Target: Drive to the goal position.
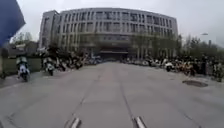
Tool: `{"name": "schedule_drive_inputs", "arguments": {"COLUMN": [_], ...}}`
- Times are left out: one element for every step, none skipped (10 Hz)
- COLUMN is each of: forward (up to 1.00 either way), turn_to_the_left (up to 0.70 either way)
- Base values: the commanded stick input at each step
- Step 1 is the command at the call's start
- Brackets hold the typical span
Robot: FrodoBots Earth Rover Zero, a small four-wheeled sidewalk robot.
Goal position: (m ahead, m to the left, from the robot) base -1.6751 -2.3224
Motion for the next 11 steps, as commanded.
{"name": "schedule_drive_inputs", "arguments": {"forward": [1.0, 1.0, 1.0, 1.0, 1.0, 1.0, 1.0, 1.0, 1.0, 1.0, 1.0], "turn_to_the_left": [0.05, 0.05, 0.05, 0.05, -0.02, -0.15, -0.29, -0.31, 0.02, 0.05, 0.05]}}
